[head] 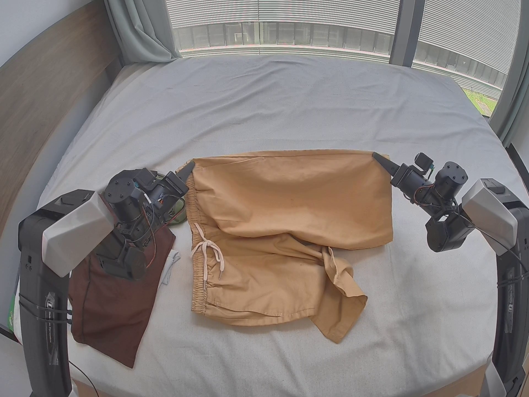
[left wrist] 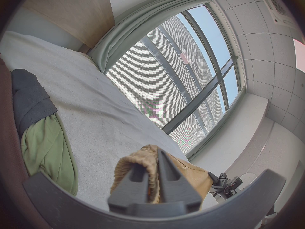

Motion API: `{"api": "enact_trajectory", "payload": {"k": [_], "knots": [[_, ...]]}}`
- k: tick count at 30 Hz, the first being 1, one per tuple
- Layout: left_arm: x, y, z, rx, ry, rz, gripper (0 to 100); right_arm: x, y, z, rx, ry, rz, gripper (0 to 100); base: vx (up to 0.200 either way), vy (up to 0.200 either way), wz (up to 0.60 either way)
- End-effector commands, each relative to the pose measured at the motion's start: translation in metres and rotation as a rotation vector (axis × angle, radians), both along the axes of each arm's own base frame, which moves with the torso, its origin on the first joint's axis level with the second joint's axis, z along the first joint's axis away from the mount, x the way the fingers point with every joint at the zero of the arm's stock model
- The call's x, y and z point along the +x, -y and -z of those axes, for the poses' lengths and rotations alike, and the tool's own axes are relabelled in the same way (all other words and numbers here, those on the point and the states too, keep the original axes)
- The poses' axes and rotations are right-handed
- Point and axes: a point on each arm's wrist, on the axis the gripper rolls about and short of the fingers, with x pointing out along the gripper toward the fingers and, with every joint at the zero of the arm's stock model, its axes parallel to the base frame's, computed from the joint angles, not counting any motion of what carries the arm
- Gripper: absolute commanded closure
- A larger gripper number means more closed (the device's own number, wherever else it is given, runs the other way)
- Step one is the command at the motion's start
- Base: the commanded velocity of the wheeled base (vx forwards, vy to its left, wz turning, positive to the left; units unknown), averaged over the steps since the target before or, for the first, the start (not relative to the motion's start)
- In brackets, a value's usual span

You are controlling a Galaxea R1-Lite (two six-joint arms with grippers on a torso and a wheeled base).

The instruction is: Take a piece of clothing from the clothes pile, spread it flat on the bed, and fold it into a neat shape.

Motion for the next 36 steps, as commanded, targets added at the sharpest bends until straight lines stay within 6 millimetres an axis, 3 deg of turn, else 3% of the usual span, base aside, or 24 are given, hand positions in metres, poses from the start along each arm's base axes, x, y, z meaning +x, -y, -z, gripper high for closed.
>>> {"api": "enact_trajectory", "payload": {"k": [1, 5, 10, 17, 22, 27, 36], "knots": [[0.005, -0.001, 0.008, -0.003, -0.005, -0.011, 0, 0.002, -0.001, 0.002, 0.000, 0.005, -0.003, 0, 0.000, 0.000, 0.00], [0.009, -0.004, 0.008, -0.014, 0.003, -0.021, 0, 0.009, 0.001, 0.003, 0.006, 0.023, 0.003, 0, 0.000, 0.000, 0.00], [0.006, -0.002, 0.010, -0.046, -0.027, -0.008, 0, 0.002, 0.002, 0.008, 0.006, -0.006, 0.005, 0, 0.000, 0.000, 0.00], [-0.007, -0.001, 0.018, -0.025, -0.089, 0.007, 0, -0.042, -0.010, 0.001, -0.034, -0.065, -0.015, 0, 0.000, 0.000, 0.00], [-0.018, -0.002, 0.010, -0.009, -0.096, 0.025, 0, -0.071, -0.020, 0.002, -0.104, -0.089, -0.043, 0, 0.000, 0.000, 0.00], [-0.043, -0.004, -0.006, 0.028, -0.110, 0.069, 0, -0.102, -0.027, -0.007, -0.128, -0.121, -0.116, 0, 0.000, 0.000, 0.00], [-0.089, -0.023, -0.012, 0.158, -0.149, 0.125, 0, -0.128, -0.035, 0.000, -0.232, -0.100, -0.133, 0, 0.000, 0.000, 0.00]]}}
